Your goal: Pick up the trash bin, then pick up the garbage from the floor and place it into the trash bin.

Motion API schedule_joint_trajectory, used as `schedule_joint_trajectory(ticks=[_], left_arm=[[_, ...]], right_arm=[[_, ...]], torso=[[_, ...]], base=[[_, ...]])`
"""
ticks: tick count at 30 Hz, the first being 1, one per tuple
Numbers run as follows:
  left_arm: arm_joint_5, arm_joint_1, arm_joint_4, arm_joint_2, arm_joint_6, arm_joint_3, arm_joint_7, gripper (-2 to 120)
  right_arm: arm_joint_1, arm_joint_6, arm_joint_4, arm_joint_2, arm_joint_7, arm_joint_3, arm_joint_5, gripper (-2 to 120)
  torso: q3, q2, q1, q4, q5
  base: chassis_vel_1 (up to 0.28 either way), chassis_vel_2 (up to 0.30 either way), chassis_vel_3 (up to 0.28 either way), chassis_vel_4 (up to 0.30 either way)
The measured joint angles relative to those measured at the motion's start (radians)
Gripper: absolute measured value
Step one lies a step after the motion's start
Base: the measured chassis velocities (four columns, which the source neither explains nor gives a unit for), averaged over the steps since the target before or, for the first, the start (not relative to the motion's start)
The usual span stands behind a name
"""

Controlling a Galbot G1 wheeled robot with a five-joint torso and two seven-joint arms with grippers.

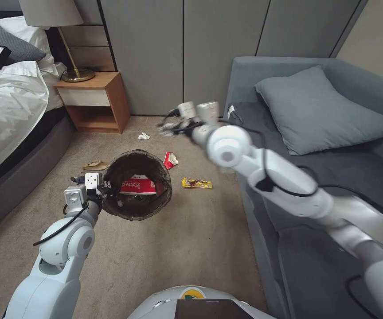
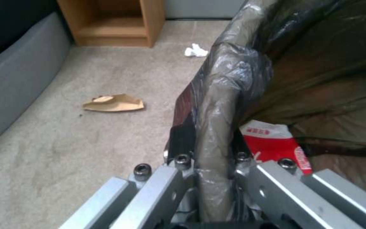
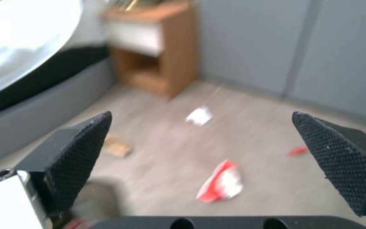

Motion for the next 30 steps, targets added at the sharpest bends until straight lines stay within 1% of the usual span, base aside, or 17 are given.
schedule_joint_trajectory(ticks=[1, 3, 5, 6, 7, 8, 10, 11, 13, 15, 17, 18, 20, 21, 22, 25, 30], left_arm=[[-0.001, 0.001, -0.003, 0.000, 0.000, 0.001, 0.000, 0], [-0.001, 0.005, -0.012, 0.004, 0.000, 0.001, 0.000, 0], [-0.001, 0.006, -0.014, 0.005, 0.000, 0.001, 0.000, 0], [-0.001, 0.009, -0.018, 0.008, 0.000, 0.000, 0.002, 0], [0.000, 0.009, -0.020, 0.009, 0.000, 0.000, 0.003, 0], [0.000, 0.009, -0.020, 0.009, 0.000, 0.000, 0.003, 0], [0.003, 0.010, -0.021, 0.007, 0.000, 0.003, 0.005, 0], [0.003, 0.010, -0.021, 0.007, 0.000, 0.003, 0.005, 0], [0.008, 0.011, -0.021, 0.004, 0.000, 0.008, 0.005, 0], [0.009, 0.011, -0.021, 0.003, 0.000, 0.010, 0.006, 0], [0.013, 0.014, -0.022, -0.002, 0.000, 0.011, 0.008, 0], [0.013, 0.014, -0.022, -0.002, 0.000, 0.011, 0.008, 0], [0.013, 0.020, -0.025, -0.008, 0.000, 0.010, 0.010, 0], [0.014, 0.026, -0.028, -0.012, 0.000, 0.009, 0.011, 0], [0.014, 0.026, -0.028, -0.012, 0.000, 0.009, 0.011, 0], [0.017, 0.036, -0.030, -0.022, 0.000, 0.008, 0.014, 0], [0.025, 0.039, -0.029, -0.028, 0.000, 0.011, 0.020, 0]], right_arm=[[-0.026, 0.004, 0.015, -0.020, -0.019, 0.034, -0.028, 100], [-0.193, 0.020, 0.084, -0.094, -0.097, 0.209, -0.132, 100], [-0.245, 0.029, 0.100, -0.112, -0.115, 0.253, -0.166, 100], [-0.350, 0.052, 0.126, -0.138, -0.160, 0.352, -0.244, 100], [-0.447, 0.070, 0.150, -0.147, -0.205, 0.454, -0.323, 100], [-0.447, 0.070, 0.150, -0.147, -0.205, 0.454, -0.323, 100], [-0.647, 0.112, 0.195, -0.132, -0.262, 0.631, -0.462, 100], [-0.647, 0.112, 0.195, -0.132, -0.262, 0.631, -0.462, 100], [-0.830, 0.164, 0.223, -0.084, -0.307, 0.783, -0.590, 100], [-0.889, 0.187, 0.227, -0.058, -0.331, 0.828, -0.644, 100], [-1.009, 0.259, 0.228, 0.009, -0.389, 0.914, -0.757, 100], [-1.009, 0.259, 0.228, 0.009, -0.389, 0.914, -0.757, 100], [-1.112, 0.326, 0.222, 0.091, -0.419, 0.964, -0.828, 100], [-1.169, 0.369, 0.214, 0.165, -0.435, 0.989, -0.873, 100], [-1.169, 0.369, 0.214, 0.165, -0.435, 0.989, -0.873, 100], [-1.253, 0.467, 0.183, 0.293, -0.472, 1.025, -0.997, 100], [-1.317, 0.568, 0.147, 0.369, -0.489, 1.036, -1.094, 100]], torso=[[0.000, 0.000, 0.000, -0.0002, 0.0001], [0.000, 0.000, 0.000, 0.0005, 0.0003], [0.000, 0.000, 0.000, 0.0004, 0.0001], [0.000, 0.000, 0.000, 0.0004, 0.0003], [0.000, 0.000, 0.000, 0.0000, 0.0002], [0.000, 0.000, 0.000, 0.0000, 0.0002], [0.000, 0.000, 0.000, 0.0003, -0.0003], [0.000, 0.000, 0.000, 0.0003, -0.0003], [0.000, 0.000, 0.000, 0.0000, 0.0000], [0.000, 0.000, 0.000, 0.0002, -0.0004], [0.000, 0.000, 0.000, 0.0002, -0.0003], [0.000, 0.000, 0.000, 0.0002, -0.0003], [0.000, 0.000, 0.000, 0.0003, -0.0004], [0.000, 0.000, 0.000, 0.0001, -0.0003], [0.000, 0.000, 0.000, 0.0001, -0.0003], [0.000, 0.000, 0.000, 0.0007, -0.0006], [0.000, 0.000, 0.000, 0.0007, -0.0005]], base=[[0.000, 0.000, 0.000, 0.000], [0.000, 0.000, 0.000, 0.000], [0.000, 0.000, 0.000, 0.000], [0.000, 0.000, 0.000, 0.000], [0.000, 0.000, 0.000, 0.000], [0.000, 0.000, 0.000, 0.000], [0.000, 0.000, 0.000, 0.000], [0.000, 0.000, 0.000, 0.000], [0.000, 0.000, 0.000, 0.000], [0.000, 0.000, 0.000, 0.000], [0.000, 0.000, 0.000, 0.000], [0.000, 0.000, 0.000, 0.000], [0.000, 0.000, 0.000, 0.000], [0.000, 0.000, 0.000, 0.000], [0.000, 0.000, 0.000, 0.000], [0.000, 0.000, 0.000, 0.000], [0.000, 0.000, 0.000, 0.000]])
